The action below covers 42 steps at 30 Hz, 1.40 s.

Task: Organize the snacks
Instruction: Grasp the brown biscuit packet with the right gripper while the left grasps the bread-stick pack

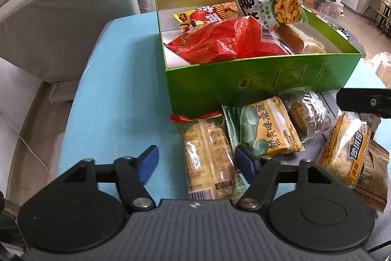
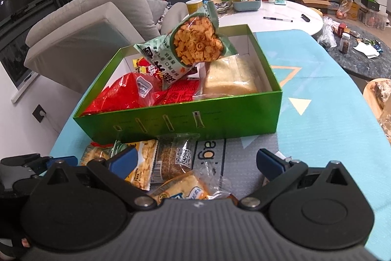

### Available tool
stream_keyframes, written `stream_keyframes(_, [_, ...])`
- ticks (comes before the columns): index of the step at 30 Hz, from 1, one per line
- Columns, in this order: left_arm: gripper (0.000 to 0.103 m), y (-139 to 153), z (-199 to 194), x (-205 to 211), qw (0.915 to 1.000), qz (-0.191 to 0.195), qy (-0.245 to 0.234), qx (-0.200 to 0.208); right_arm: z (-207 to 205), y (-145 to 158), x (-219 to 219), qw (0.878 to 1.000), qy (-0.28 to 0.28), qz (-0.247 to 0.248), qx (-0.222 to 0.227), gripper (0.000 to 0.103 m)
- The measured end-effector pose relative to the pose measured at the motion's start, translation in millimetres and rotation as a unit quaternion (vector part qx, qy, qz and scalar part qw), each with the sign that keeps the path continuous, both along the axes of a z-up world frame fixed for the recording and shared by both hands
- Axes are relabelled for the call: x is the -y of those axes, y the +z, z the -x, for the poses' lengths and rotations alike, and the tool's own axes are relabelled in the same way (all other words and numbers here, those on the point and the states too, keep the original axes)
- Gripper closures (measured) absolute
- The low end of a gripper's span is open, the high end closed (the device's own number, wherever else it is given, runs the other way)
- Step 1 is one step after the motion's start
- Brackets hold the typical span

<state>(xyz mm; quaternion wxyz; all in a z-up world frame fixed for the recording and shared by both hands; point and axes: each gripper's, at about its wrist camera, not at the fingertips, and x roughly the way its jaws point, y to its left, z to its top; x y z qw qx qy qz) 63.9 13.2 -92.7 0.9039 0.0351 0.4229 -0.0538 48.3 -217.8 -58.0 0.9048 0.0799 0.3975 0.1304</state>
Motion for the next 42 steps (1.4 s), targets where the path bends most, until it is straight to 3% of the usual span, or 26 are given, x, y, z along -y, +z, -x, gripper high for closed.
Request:
stream_keyframes(2, [0.055, -1.0, -0.8, -2.9, 1.0, 0.003, 0.003, -0.005, -2.3, -1.1, -2.5, 1.0, 0.003, 0.003, -0.003, 0.028])
stream_keyframes(5, [0.064, -1.0, 1.7, -6.0, 1.0, -0.001, 0.003, 0.0, -5.1, -2.5, -9.8, 1.0, 0.011, 0.01, -0.007, 0.028])
stream_keyframes(17, [0.062, -1.9, 2.7, -2.9, 0.9999, -0.009, -0.002, 0.008, -26.5, -19.3, -32.6, 0.997, 0.004, 0.061, -0.045, 0.029])
stream_keyframes(25, [0.058, -2.5, 1.8, 0.0, 0.9997, -0.019, 0.003, 0.014, -34.7, -32.3, -34.3, 0.995, 0.007, 0.067, -0.071, 0.029])
stream_keyframes(29, [0.068, -1.8, 2.5, 0.8, 0.9998, -0.013, -0.007, 0.015, -31.6, -29.8, -38.1, 0.995, 0.022, 0.072, -0.06, 0.029])
stream_keyframes(33, [0.069, 3.7, 7.7, 1.1, 0.9996, 0.001, -0.022, 0.02, -27.6, -24.0, -32.7, 0.996, 0.032, 0.047, -0.064, 0.031])
stream_keyframes(42, [0.069, 26.9, 19.4, 5.8, 0.9979, 0.0, -0.034, 0.054, -6.7, -1.8, -16.2, 0.999, 0.03, 0.013, -0.029, 0.031])
